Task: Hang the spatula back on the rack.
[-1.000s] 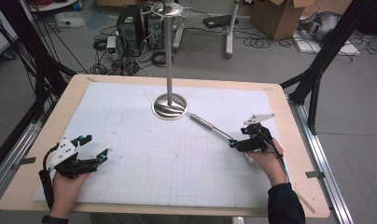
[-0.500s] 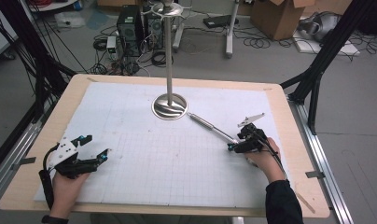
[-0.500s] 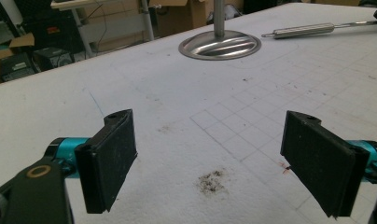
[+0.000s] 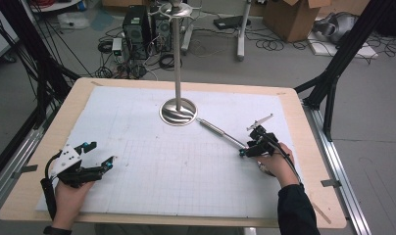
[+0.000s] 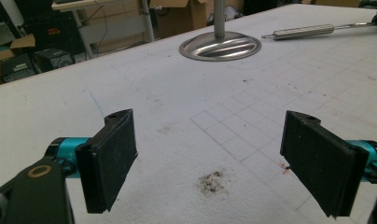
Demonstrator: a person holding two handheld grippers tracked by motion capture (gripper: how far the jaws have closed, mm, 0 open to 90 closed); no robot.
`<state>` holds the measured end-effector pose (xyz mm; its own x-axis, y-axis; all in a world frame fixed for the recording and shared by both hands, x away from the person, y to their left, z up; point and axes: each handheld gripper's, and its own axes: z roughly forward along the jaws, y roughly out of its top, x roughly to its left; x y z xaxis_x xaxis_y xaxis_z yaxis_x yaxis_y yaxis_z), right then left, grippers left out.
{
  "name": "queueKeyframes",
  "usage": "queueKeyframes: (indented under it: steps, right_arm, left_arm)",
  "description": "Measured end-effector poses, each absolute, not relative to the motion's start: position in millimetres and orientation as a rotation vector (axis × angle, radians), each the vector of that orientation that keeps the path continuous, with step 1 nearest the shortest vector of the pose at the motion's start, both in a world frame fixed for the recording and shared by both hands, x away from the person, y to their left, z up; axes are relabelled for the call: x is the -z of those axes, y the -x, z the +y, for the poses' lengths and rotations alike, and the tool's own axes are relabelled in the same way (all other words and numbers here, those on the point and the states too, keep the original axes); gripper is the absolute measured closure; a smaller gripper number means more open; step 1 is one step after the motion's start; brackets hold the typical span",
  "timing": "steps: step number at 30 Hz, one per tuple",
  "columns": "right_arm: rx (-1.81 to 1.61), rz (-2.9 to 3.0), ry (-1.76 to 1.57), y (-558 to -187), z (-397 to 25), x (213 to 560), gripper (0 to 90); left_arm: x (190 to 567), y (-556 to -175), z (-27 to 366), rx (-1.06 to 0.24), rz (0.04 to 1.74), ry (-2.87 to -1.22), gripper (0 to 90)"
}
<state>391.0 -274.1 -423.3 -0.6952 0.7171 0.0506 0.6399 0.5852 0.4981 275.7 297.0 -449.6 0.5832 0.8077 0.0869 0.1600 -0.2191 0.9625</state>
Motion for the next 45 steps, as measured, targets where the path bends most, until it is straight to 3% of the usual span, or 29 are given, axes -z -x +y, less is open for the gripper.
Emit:
queueKeyframes:
  steps: [22, 45]
  right_arm:
    - [-0.628, 2.687, -1.171, -393.6, -267.4, 417.9, 70.8]
    - [-0.681, 2.657, -1.157, -382.4, -273.5, 417.6, 75.1]
  left_arm:
    - [449.4, -275.1, 296.7, -0.75, 0.802, -1.721, 18.8]
    - [449.6, -274.9, 296.7, -0.745, 0.805, -1.715, 18.7]
